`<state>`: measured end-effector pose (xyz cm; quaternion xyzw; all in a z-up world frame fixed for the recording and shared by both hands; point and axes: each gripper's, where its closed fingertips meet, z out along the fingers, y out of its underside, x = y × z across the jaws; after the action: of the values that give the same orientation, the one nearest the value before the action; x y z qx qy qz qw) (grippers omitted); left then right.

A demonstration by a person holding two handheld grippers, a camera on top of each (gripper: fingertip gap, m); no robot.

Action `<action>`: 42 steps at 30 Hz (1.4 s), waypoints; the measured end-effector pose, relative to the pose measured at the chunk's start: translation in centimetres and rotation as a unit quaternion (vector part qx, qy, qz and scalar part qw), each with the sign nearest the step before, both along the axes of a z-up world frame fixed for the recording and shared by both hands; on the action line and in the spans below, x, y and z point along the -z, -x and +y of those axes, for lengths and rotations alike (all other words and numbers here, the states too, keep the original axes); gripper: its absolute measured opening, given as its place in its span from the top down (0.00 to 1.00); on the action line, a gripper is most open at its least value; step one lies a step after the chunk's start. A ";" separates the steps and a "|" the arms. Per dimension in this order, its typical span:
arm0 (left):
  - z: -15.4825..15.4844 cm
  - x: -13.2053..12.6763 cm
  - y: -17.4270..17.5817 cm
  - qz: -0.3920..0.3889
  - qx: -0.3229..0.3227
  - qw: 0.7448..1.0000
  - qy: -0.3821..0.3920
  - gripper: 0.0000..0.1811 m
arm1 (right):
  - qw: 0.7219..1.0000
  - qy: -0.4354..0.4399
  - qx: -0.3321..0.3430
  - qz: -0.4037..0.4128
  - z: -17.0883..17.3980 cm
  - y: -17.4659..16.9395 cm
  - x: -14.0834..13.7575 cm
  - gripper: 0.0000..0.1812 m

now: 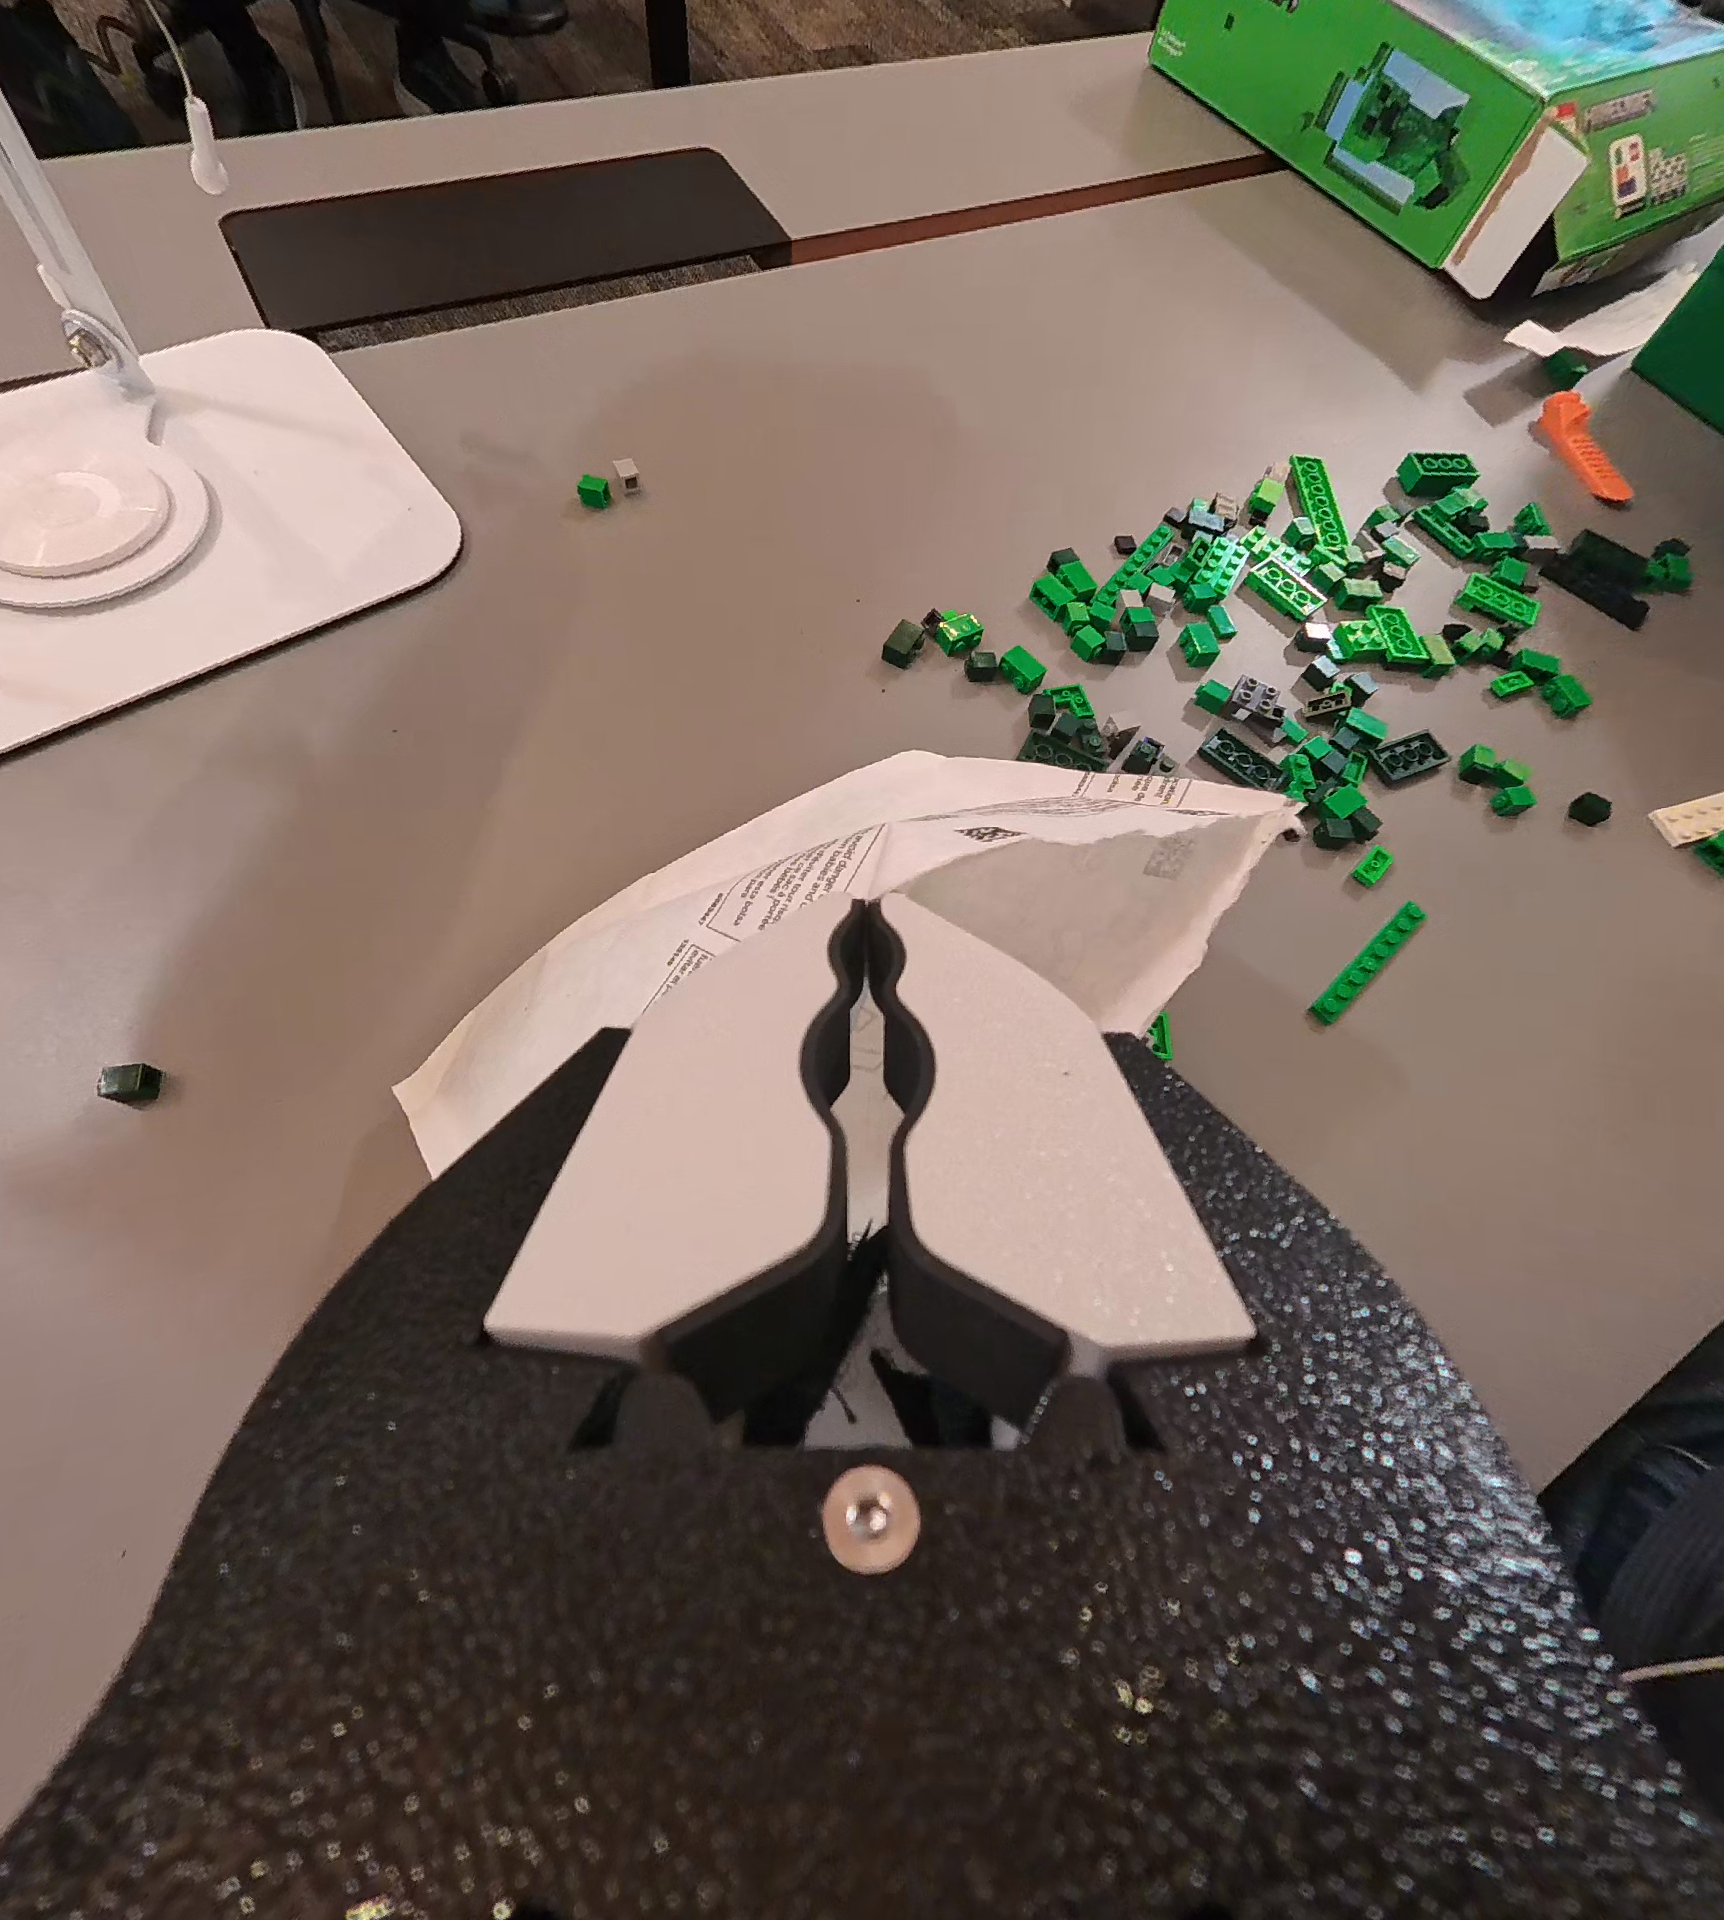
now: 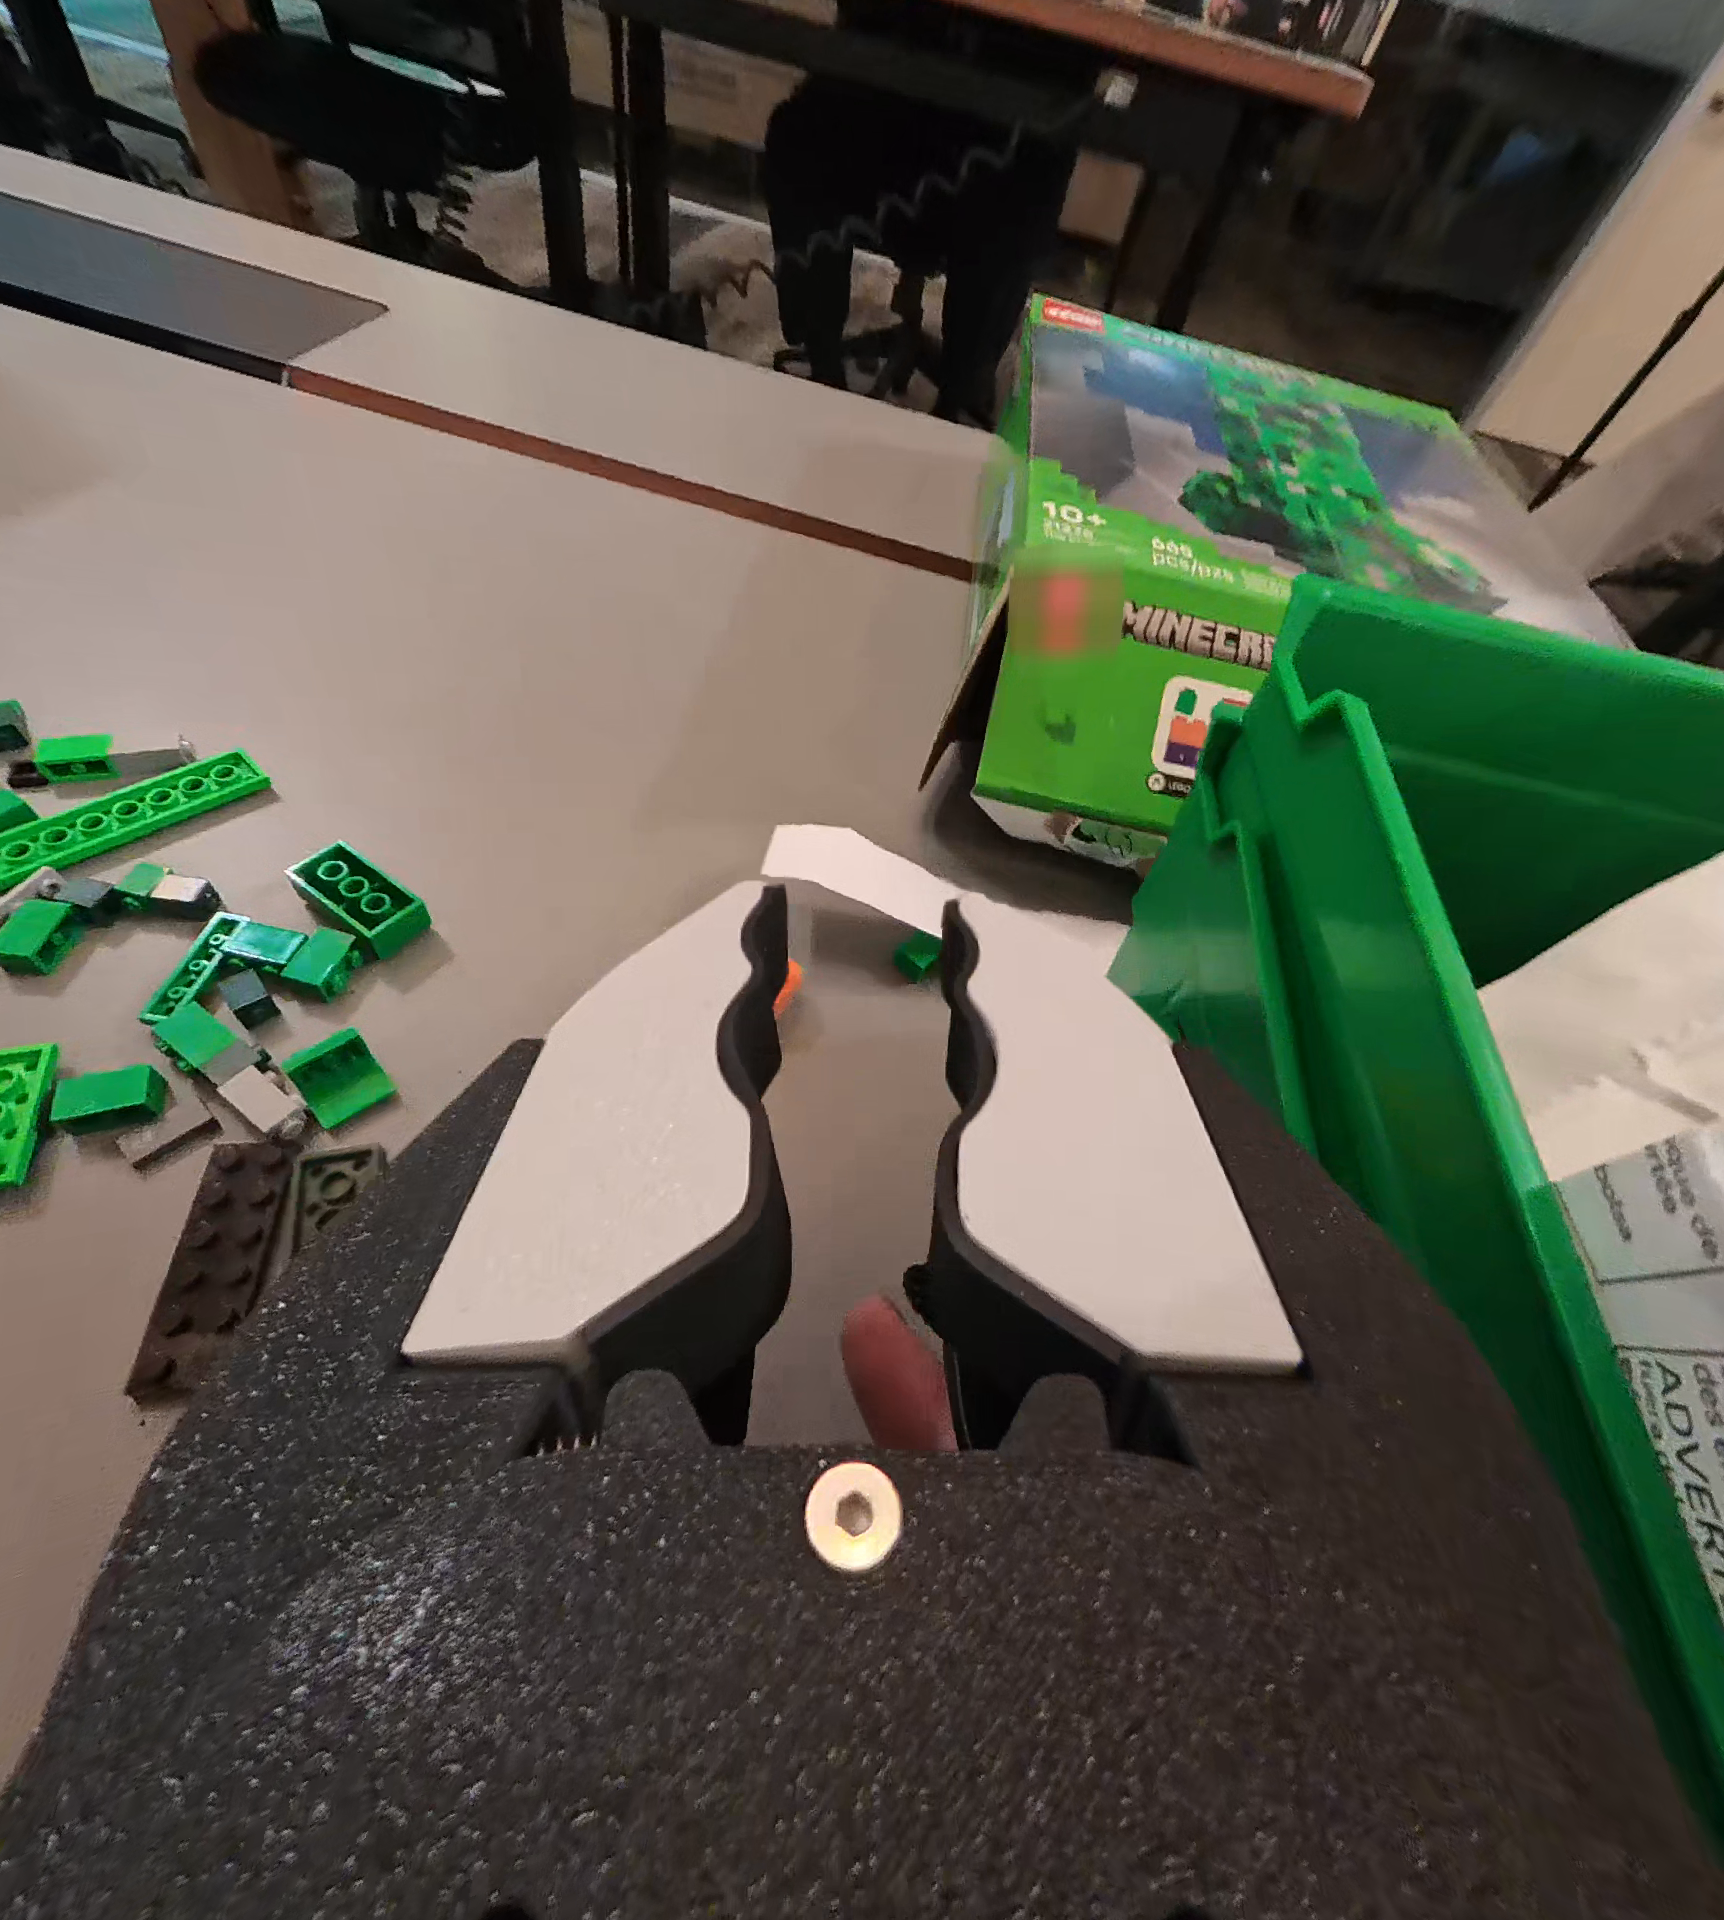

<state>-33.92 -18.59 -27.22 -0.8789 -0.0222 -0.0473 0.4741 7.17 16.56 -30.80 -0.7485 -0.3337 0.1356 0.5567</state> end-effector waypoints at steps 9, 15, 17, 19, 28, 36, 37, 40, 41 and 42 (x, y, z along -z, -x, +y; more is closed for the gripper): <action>0.1 0.1 -0.2 0.001 0.003 1.000 0.002 1.00 | 0.996 -0.088 0.018 0.028 0.2 -0.4 -2.9 0.90; 0.1 0.1 -0.2 0.001 0.003 1.000 0.001 1.00 | 0.964 -0.264 0.017 0.015 -1.8 -0.3 -8.2 0.92; 0.2 0.1 -0.2 0.000 0.003 1.000 0.001 1.00 | 0.954 -0.296 0.032 0.019 -2.2 -0.9 -9.3 0.95; 0.2 0.1 -0.3 0.000 0.004 1.000 0.002 1.00 | 0.947 -0.316 0.049 0.028 -2.4 -1.4 -10.1 0.97; 0.3 0.2 -0.4 0.000 0.006 1.000 0.004 1.00 | 0.943 -0.315 0.071 0.083 -2.5 -1.6 -10.5 0.99; 0.3 0.2 -0.4 -0.002 0.006 1.000 0.003 1.00 | 0.950 -0.308 0.021 0.037 -2.9 2.2 -8.6 1.00; 0.3 0.2 -0.4 -0.001 0.006 1.000 0.003 1.00 | 0.950 -0.309 0.015 0.035 -3.1 2.5 -8.5 1.00; 0.3 0.2 -0.3 -0.002 0.006 1.000 0.002 1.00 | 0.951 -0.305 0.003 0.040 -3.3 3.2 -8.3 1.00; 0.3 0.2 -0.3 -0.002 0.006 1.000 0.002 1.00 | 0.952 -0.303 0.000 0.041 -3.4 3.4 -8.2 1.00; 0.3 0.2 -0.4 -0.002 0.006 1.000 0.002 1.00 | 0.953 -0.302 -0.003 0.040 -3.4 3.6 -8.1 1.00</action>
<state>-33.57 -18.31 -27.46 -0.8801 -0.0179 -0.0522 0.4716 3.59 13.17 -22.71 -0.5386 -0.3389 0.0599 0.7691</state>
